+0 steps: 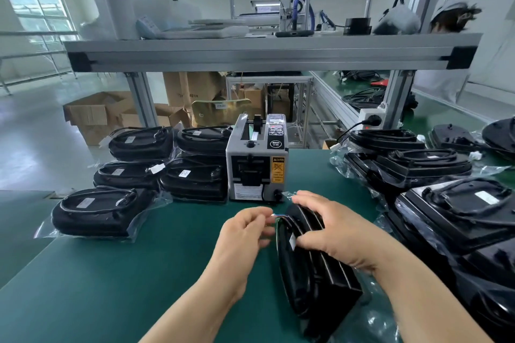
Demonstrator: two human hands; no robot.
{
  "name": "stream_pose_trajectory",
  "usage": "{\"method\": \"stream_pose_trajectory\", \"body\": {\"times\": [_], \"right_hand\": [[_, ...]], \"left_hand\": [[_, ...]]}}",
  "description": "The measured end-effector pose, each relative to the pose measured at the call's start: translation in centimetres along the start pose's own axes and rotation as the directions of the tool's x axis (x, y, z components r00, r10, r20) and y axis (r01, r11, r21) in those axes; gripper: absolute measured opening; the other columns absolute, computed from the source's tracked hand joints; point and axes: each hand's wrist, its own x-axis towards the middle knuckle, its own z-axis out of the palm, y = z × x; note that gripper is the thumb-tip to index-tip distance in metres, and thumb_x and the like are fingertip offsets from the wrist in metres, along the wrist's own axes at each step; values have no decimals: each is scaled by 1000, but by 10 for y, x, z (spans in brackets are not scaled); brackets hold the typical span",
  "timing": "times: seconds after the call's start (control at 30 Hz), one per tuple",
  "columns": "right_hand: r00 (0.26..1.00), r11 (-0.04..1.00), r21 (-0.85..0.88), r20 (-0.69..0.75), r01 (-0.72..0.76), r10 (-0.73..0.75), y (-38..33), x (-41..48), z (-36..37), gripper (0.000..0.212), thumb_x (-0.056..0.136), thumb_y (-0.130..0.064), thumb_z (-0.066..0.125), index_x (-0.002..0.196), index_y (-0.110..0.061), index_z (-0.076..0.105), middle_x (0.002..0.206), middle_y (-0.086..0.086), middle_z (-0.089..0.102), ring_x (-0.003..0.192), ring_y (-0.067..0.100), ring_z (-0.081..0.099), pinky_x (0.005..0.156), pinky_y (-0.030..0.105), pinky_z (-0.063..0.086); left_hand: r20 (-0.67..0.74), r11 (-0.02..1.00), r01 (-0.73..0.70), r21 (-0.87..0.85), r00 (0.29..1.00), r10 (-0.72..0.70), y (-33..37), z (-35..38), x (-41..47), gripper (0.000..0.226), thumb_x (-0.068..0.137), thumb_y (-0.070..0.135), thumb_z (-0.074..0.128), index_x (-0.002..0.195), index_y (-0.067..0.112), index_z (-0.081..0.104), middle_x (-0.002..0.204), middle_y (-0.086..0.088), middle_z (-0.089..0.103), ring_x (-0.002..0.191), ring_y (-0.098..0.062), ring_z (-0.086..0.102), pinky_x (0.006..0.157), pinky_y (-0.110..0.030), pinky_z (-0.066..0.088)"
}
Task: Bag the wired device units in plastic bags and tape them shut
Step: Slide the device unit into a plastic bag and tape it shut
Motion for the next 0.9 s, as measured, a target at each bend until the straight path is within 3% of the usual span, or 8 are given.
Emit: {"method": "stream_pose_trajectory", "body": {"times": [0.07,0.17,0.37,0.5,0.6,0.67,0.77,0.9], "right_hand": [[997,991,133,80,11,-22,-1,-5,-2,78,77,-18,72,146,-39,44,154,-33,28,142,-8,27,111,19,22],[982,942,329,149,65,-120,-4,-5,1,74,70,-19,70,138,-39,53,145,-36,43,135,-12,39,114,22,29],[902,687,725,258,57,-347,-26,13,8,60,80,4,60,133,-24,63,140,-1,61,126,25,60,98,35,54],[908,476,877,149,62,-392,-50,41,19,49,91,10,46,131,-13,64,137,5,62,121,22,63,97,34,55],[988,286,950,-93,126,-125,-56,60,33,38,104,-19,40,140,-18,51,143,2,57,134,22,52,111,42,40],[994,338,934,-106,114,-40,-58,61,63,56,94,-52,48,146,-32,42,143,-9,55,129,12,54,104,44,47],[996,693,716,-34,85,-87,-77,64,119,64,82,-71,53,139,-66,26,129,-45,46,112,-14,56,97,32,54],[996,795,601,-84,81,-39,-102,103,143,83,94,-47,54,157,-40,0,164,-19,4,143,8,35,118,40,34]], "left_hand": [[-40,982,-36,188,998,44,-8,-15,-1,18,101,24,54,116,23,65,105,10,71,90,1,64,84,-20,51],[123,968,-39,247,992,8,-16,-32,-7,55,91,54,62,137,25,52,124,14,64,114,0,59,104,-32,47],[386,976,66,-206,922,19,-10,-63,-10,62,75,60,75,129,32,62,133,-5,66,125,-25,61,106,-47,48],[66,942,-39,-334,996,65,3,-79,1,45,74,41,83,111,17,74,119,-15,71,103,-26,71,82,-37,59],[-194,873,-58,-484,980,-43,20,-106,22,41,77,41,72,104,10,73,108,-13,75,84,-25,73,68,-36,61],[-345,849,-72,-523,929,-134,32,-128,42,35,86,46,67,101,13,68,105,-10,73,80,-26,68,63,-36,56],[-532,842,-138,-521,824,-195,48,-149,76,37,88,51,68,96,16,60,96,-6,72,77,-22,68,51,-31,53],[-594,882,-127,-454,781,-193,51,-150,113,64,84,58,69,126,12,55,106,-7,69,81,-22,68,53,-28,54]]}}
